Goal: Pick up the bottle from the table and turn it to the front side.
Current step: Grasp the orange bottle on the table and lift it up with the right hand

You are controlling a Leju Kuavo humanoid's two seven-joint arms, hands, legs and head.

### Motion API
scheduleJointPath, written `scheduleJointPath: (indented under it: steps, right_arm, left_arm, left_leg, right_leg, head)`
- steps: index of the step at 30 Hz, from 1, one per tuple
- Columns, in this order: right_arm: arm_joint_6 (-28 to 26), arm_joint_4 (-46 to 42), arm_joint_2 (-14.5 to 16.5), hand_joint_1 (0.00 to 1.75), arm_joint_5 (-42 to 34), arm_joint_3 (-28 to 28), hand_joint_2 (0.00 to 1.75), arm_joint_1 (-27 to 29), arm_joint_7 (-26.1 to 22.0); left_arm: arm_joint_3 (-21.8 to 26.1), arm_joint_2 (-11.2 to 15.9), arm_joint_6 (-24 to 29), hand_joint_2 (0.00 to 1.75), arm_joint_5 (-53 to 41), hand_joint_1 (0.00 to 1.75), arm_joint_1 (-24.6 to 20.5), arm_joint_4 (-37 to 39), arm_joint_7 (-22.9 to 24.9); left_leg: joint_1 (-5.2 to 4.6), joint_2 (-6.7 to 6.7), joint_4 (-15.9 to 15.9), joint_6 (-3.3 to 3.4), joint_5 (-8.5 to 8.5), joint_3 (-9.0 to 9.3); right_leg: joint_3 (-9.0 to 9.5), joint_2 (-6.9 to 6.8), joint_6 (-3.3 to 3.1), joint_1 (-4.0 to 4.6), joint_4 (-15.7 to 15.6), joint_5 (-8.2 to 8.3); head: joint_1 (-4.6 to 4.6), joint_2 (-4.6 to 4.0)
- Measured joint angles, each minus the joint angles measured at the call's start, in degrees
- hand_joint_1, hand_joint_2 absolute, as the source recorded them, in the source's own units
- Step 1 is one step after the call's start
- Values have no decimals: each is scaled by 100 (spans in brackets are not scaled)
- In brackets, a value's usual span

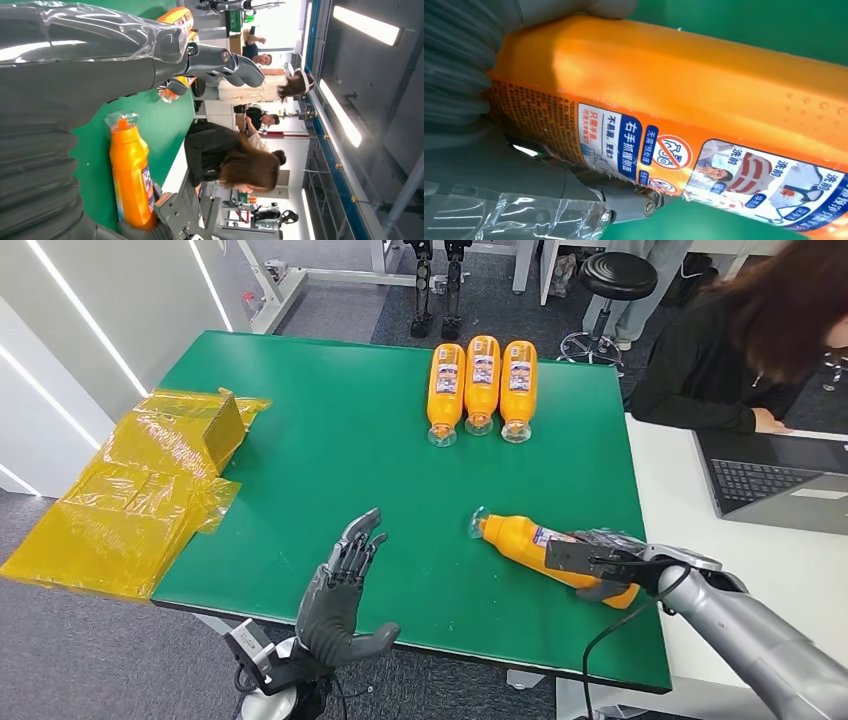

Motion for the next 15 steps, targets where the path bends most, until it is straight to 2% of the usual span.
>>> scheduleJointPath:
  steps: [5,8,12,15]
  right_arm:
    - [-550,-62,-10,175,163,113,175,8,32]
    - [-1226,-124,-10,175,407,156,175,17,6]
    - [-2934,-472,-9,175,992,-15,175,255,-55]
    - [-4180,-1035,49,175,1673,-433,175,828,-74]
  left_arm:
    - [3,8,42,175,-13,0,5,-21,-1]
    - [4,16,107,175,-25,0,25,-57,-1]
    - [4,21,208,175,-52,0,70,-117,-1]
    - [4,13,269,175,-118,0,84,-138,-1]
  left_leg:
    - [0,0,0,0,0,-2]
    - [0,0,0,0,1,-7]
    - [1,-6,0,0,0,-10]
    - [4,-28,-2,0,-1,-17]
  right_leg:
    - [-1,0,0,0,1,0]
    - [-6,0,-1,0,2,2]
    - [-11,-3,0,1,2,0]
    - [-11,-21,1,3,2,-7]
  head:
    - [1,0]
    - [0,0]
    - [-1,0]
    - [-2,0]
